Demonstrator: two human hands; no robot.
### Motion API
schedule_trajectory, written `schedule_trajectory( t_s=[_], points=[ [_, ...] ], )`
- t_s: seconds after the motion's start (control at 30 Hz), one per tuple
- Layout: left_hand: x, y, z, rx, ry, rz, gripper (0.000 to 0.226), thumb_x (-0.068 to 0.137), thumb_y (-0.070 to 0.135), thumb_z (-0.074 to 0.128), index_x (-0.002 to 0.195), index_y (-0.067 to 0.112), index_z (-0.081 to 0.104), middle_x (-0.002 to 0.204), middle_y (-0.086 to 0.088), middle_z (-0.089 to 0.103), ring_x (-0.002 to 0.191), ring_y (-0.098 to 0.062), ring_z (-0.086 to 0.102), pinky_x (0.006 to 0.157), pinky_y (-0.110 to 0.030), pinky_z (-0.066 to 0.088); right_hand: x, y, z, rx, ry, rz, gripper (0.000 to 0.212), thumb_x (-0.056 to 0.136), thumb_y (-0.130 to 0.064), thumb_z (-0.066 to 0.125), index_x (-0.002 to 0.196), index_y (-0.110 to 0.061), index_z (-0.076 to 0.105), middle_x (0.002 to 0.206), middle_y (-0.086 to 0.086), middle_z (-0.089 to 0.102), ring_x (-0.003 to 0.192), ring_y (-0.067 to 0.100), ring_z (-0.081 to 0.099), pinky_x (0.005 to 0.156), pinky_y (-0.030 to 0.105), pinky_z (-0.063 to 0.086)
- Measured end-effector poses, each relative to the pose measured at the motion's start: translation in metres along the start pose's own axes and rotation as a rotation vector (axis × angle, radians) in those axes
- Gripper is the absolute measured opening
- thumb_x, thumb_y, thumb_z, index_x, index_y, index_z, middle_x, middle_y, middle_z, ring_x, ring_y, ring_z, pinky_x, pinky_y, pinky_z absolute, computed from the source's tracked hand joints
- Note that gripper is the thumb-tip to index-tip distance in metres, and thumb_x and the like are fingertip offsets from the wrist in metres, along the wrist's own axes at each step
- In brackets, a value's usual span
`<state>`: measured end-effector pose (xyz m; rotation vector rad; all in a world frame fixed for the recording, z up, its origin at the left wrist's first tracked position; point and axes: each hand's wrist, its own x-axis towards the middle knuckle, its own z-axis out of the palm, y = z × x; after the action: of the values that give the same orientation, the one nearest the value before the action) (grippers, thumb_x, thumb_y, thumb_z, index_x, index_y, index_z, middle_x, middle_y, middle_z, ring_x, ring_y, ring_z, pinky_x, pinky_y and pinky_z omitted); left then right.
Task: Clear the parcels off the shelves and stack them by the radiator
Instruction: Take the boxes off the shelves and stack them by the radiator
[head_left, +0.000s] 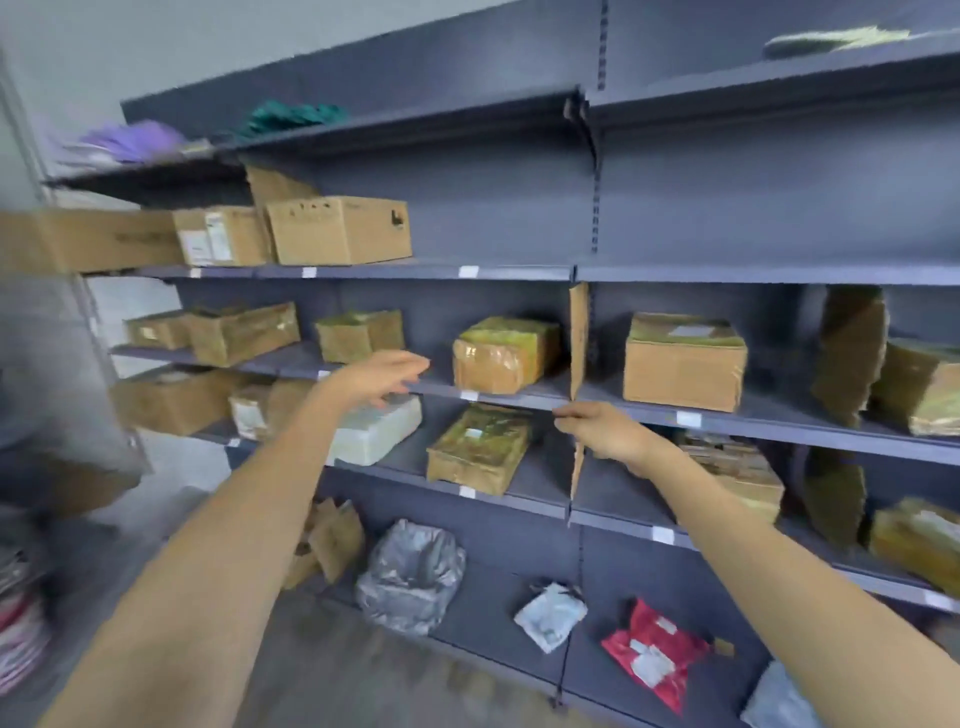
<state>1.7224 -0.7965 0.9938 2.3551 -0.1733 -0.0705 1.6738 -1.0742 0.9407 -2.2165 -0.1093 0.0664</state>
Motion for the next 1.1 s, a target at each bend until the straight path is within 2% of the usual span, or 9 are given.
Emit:
schedule_trajectory(
  t_s=[0.1, 0.17, 0.3, 0.37, 0.47, 0.53, 0.63, 0.93, 1.1],
  points=[
    [-0.024, -0.077, -0.105, -0.011, 0.144, -0.079, 0.046, 0.097, 0.044, 0.038, 0.138, 0.023, 0.042, 0.138, -0.002, 0.050, 0.124, -0.020, 0.049, 0.093, -0.035, 0.041, 0.049, -0.075, 0.079, -0.005, -0.036, -0.100, 0.041, 0.098, -0.023, 0.045, 0.135, -0.007, 0.049, 0.133, 0.011, 0.052, 0.115, 0.025, 0.051, 0.076, 0.020, 0.045],
    [-0.041, -0.129, -0.158, -0.028, 0.185, -0.134, 0.046, 0.097, 0.044, 0.039, 0.137, 0.022, 0.042, 0.136, -0.003, 0.052, 0.124, -0.021, 0.049, 0.095, -0.035, 0.041, 0.077, -0.132, 0.135, -0.024, -0.086, -0.173, 0.044, 0.098, -0.023, 0.044, 0.138, -0.005, 0.045, 0.144, 0.012, 0.043, 0.127, 0.027, 0.045, 0.095, 0.028, 0.040],
    [-0.061, -0.231, -0.228, -0.088, 0.254, -0.243, 0.042, 0.097, 0.037, 0.042, 0.135, 0.018, 0.044, 0.118, -0.003, 0.059, 0.101, -0.018, 0.056, 0.082, -0.032, 0.044, 0.124, -0.227, 0.242, 0.049, -0.204, -0.267, 0.038, 0.099, -0.019, 0.043, 0.134, -0.007, 0.048, 0.120, 0.000, 0.058, 0.094, 0.012, 0.053, 0.063, 0.010, 0.043],
    [-0.061, -0.272, -0.251, -0.082, 0.248, -0.290, 0.042, 0.097, 0.037, 0.044, 0.135, 0.021, 0.044, 0.127, -0.002, 0.055, 0.111, -0.019, 0.054, 0.093, -0.036, 0.045, 0.149, -0.259, 0.288, 0.048, -0.266, -0.293, 0.036, 0.099, -0.014, 0.041, 0.132, -0.004, 0.049, 0.108, -0.003, 0.059, 0.086, 0.009, 0.052, 0.048, 0.000, 0.039],
    [-0.052, -0.324, -0.280, -0.071, 0.225, -0.360, 0.040, 0.096, 0.034, 0.047, 0.134, 0.024, 0.045, 0.135, -0.002, 0.050, 0.123, -0.021, 0.050, 0.102, -0.038, 0.040, 0.191, -0.296, 0.345, 0.000, -0.319, -0.311, 0.039, 0.099, -0.018, 0.042, 0.136, -0.007, 0.044, 0.138, 0.007, 0.047, 0.120, 0.022, 0.047, 0.075, 0.009, 0.039],
    [-0.039, -0.357, -0.298, -0.092, 0.219, -0.383, 0.038, 0.096, 0.030, 0.048, 0.133, 0.023, 0.047, 0.138, -0.002, 0.048, 0.124, -0.021, 0.049, 0.103, -0.038, 0.039, 0.222, -0.315, 0.375, -0.019, -0.340, -0.314, 0.040, 0.099, -0.020, 0.042, 0.138, -0.011, 0.044, 0.142, 0.006, 0.044, 0.123, 0.021, 0.045, 0.084, 0.021, 0.035],
    [-0.007, -0.401, -0.325, -0.087, 0.205, -0.411, 0.039, 0.097, 0.028, 0.047, 0.135, 0.021, 0.047, 0.140, -0.003, 0.046, 0.126, -0.022, 0.048, 0.102, -0.038, 0.039, 0.278, -0.336, 0.414, -0.024, -0.346, -0.330, 0.036, 0.098, -0.024, 0.043, 0.133, -0.016, 0.049, 0.137, 0.003, 0.048, 0.113, 0.019, 0.047, 0.084, 0.026, 0.035],
    [0.122, -0.499, -0.461, 0.046, 0.199, -0.450, 0.042, 0.097, 0.029, 0.046, 0.137, 0.016, 0.044, 0.142, -0.007, 0.044, 0.128, -0.026, 0.044, 0.094, -0.033, 0.041, 0.467, -0.418, 0.504, -0.022, -0.354, -0.324, 0.044, 0.098, -0.024, 0.044, 0.140, -0.012, 0.042, 0.145, 0.006, 0.042, 0.131, 0.022, 0.041, 0.100, 0.027, 0.034],
    [0.169, -0.556, -0.537, 0.064, 0.268, -0.396, 0.038, 0.098, 0.025, 0.045, 0.135, 0.016, 0.048, 0.141, -0.005, 0.045, 0.130, -0.025, 0.042, 0.095, -0.035, 0.040, 0.541, -0.478, 0.553, -0.008, -0.334, -0.380, 0.042, 0.097, -0.021, 0.042, 0.138, -0.012, 0.044, 0.143, 0.007, 0.044, 0.123, 0.021, 0.045, 0.093, 0.025, 0.034]
  ],
)
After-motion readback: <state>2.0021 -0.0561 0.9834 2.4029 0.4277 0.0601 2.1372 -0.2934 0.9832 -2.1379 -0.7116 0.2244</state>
